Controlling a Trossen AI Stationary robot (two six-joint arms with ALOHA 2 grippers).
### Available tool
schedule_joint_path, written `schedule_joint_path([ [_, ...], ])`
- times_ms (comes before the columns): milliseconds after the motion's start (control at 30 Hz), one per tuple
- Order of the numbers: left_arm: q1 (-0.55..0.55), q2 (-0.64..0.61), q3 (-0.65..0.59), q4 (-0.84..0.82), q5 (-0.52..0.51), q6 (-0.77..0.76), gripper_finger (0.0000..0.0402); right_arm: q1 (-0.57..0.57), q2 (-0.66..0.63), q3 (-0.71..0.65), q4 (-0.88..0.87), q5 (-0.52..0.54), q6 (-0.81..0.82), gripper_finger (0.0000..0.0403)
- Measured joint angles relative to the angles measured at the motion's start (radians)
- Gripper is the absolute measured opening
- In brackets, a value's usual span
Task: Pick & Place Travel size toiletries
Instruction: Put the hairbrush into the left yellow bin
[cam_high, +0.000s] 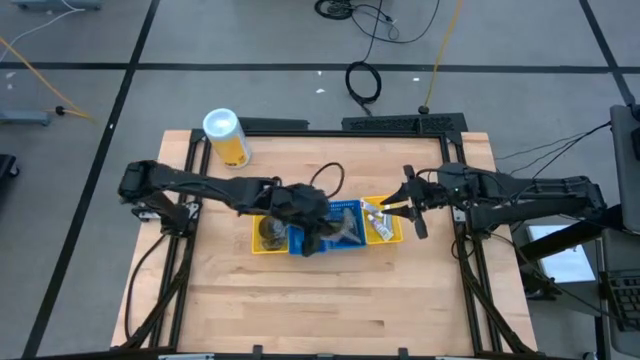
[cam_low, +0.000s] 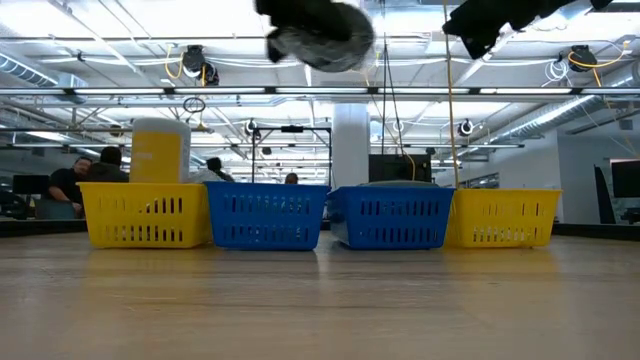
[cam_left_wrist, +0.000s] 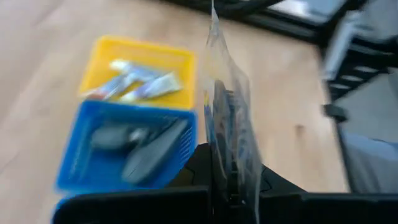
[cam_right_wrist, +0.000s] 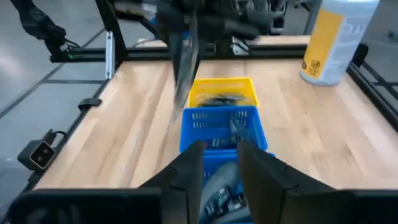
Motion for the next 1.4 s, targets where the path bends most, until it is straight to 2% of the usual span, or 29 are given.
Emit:
schedule_joint_path([
  [167, -0.065, -0.062, 0.000, -0.195, -0.224, -0.141, 0.0012, -0.011, 0.014, 0.000, -0.013, -0.001, 0.001, 0.0106],
  [333, -0.115, -0.092, 0.000, -0.339, -0.367, -0.330, 0.0012, -0.011, 0.018, 0.000, -0.006, 0.057, 0.005, 0.0103],
  [433, -0.132, -0.090, 0.000, -0.415, -0.405, -0.433, 0.0012, -0.012, 0.018, 0.000, -0.014, 0.097, 0.013, 0.0099],
  [667, -0.154, -0.080, -0.001, -0.632, -0.479, -0.664, 0.0012, -0.012, 0.018, 0.000, -0.012, 0.099, 0.019, 0.0096],
  [1100, -0.158, -0.081, -0.001, -0.808, -0.440, -0.895, 0.0012, -0.011, 0.018, -0.001, -0.012, 0.100, 0.020, 0.0094],
  [1200, -0.158, -0.081, -0.001, -0.865, -0.404, -0.969, 0.0012, -0.011, 0.018, -0.001, -0.012, 0.100, 0.020, 0.0093],
  [1400, -0.158, -0.080, -0.001, -0.878, -0.362, -1.050, 0.0012, -0.011, 0.018, -0.001, -0.011, 0.100, 0.020, 0.0095],
])
